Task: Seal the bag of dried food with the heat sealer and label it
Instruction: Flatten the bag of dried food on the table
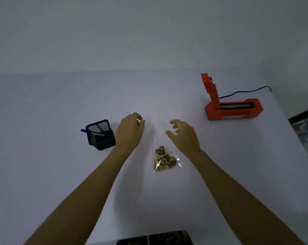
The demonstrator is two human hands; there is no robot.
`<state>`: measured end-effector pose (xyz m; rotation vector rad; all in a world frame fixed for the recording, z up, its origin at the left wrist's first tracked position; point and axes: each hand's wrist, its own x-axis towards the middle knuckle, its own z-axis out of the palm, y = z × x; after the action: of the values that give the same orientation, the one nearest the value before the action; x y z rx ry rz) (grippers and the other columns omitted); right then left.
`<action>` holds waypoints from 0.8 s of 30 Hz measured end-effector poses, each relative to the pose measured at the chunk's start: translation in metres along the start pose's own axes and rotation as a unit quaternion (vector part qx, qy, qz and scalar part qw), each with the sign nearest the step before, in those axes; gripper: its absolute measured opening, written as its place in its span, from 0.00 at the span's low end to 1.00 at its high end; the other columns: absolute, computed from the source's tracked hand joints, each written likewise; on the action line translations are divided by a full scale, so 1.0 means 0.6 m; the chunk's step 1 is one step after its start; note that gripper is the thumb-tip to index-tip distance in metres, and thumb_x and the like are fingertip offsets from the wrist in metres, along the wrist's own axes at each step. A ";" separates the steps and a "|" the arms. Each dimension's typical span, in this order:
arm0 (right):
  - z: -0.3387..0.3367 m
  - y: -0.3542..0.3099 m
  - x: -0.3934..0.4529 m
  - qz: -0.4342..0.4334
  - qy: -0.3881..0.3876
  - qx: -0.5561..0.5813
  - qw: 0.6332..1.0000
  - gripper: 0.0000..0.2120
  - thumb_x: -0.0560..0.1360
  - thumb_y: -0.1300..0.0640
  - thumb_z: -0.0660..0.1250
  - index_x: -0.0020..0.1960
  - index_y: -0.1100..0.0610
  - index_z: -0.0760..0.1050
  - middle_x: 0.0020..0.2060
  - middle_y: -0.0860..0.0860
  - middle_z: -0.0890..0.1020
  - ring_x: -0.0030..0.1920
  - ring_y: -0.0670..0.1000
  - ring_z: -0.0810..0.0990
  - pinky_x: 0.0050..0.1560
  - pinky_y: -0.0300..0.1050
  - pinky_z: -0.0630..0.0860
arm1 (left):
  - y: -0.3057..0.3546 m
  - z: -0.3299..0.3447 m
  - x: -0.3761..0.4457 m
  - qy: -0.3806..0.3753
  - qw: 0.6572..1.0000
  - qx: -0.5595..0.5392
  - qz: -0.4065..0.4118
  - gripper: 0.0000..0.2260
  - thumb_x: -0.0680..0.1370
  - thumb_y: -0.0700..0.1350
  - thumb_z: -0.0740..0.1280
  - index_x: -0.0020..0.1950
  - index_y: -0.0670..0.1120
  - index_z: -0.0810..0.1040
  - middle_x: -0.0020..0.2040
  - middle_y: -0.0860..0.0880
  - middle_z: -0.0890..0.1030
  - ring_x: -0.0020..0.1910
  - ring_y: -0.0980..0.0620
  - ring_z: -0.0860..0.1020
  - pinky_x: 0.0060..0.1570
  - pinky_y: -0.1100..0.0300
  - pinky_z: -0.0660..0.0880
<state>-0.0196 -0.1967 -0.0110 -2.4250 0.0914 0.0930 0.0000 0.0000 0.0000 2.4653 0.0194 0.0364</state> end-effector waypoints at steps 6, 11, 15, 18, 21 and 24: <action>0.054 0.051 0.035 0.028 -0.063 -0.013 0.998 0.21 0.75 0.49 0.69 0.66 0.51 0.72 0.59 0.51 0.76 0.55 0.51 0.78 0.52 0.46 0.77 | -0.037 0.087 -0.005 -0.056 0.992 0.005 -0.117 0.18 0.79 0.55 0.62 0.63 0.44 0.72 0.52 0.46 0.80 0.49 0.49 0.78 0.42 0.58 0.72; 0.070 0.080 0.047 -0.039 -0.085 -0.052 0.994 0.20 0.77 0.52 0.66 0.69 0.50 0.71 0.61 0.51 0.74 0.61 0.51 0.73 0.52 0.42 0.74 | -0.045 0.130 -0.002 -0.117 0.968 -0.099 -0.201 0.16 0.78 0.57 0.63 0.51 0.44 0.76 0.42 0.51 0.79 0.42 0.52 0.76 0.38 0.63 0.71; 0.079 0.092 0.048 -0.095 -0.077 -0.098 0.988 0.18 0.77 0.56 0.66 0.66 0.51 0.75 0.57 0.52 0.75 0.57 0.52 0.72 0.45 0.42 0.75 | -0.048 0.151 0.001 -0.092 0.969 -0.111 -0.200 0.14 0.78 0.54 0.65 0.44 0.44 0.76 0.35 0.52 0.77 0.33 0.56 0.73 0.33 0.66 0.67; 0.086 0.107 0.042 -0.127 -0.068 -0.117 0.983 0.16 0.74 0.61 0.69 0.62 0.55 0.79 0.53 0.54 0.78 0.52 0.55 0.75 0.38 0.41 0.74 | -0.053 0.158 -0.006 -0.061 0.975 -0.102 -0.190 0.10 0.78 0.52 0.66 0.43 0.46 0.76 0.34 0.54 0.77 0.33 0.58 0.74 0.33 0.65 0.69; 0.088 0.119 0.037 -0.156 -0.049 -0.140 0.977 0.16 0.71 0.65 0.72 0.58 0.57 0.81 0.50 0.55 0.79 0.47 0.57 0.77 0.36 0.43 0.74 | -0.055 0.163 -0.017 -0.038 0.980 -0.104 -0.164 0.08 0.78 0.51 0.66 0.47 0.47 0.76 0.36 0.53 0.78 0.34 0.57 0.76 0.36 0.61 0.74; 0.085 0.126 0.036 -0.164 -0.028 -0.148 0.975 0.16 0.71 0.64 0.72 0.58 0.57 0.80 0.50 0.55 0.80 0.48 0.57 0.77 0.43 0.49 0.76 | -0.056 0.165 -0.021 -0.018 0.982 -0.111 -0.153 0.10 0.78 0.51 0.66 0.55 0.47 0.75 0.36 0.55 0.77 0.34 0.60 0.76 0.36 0.66 0.73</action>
<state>-0.0074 -0.2213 -0.1005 -2.6943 -0.3734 0.0262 -0.0098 -0.0359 -0.0988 2.2145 0.3599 -0.1328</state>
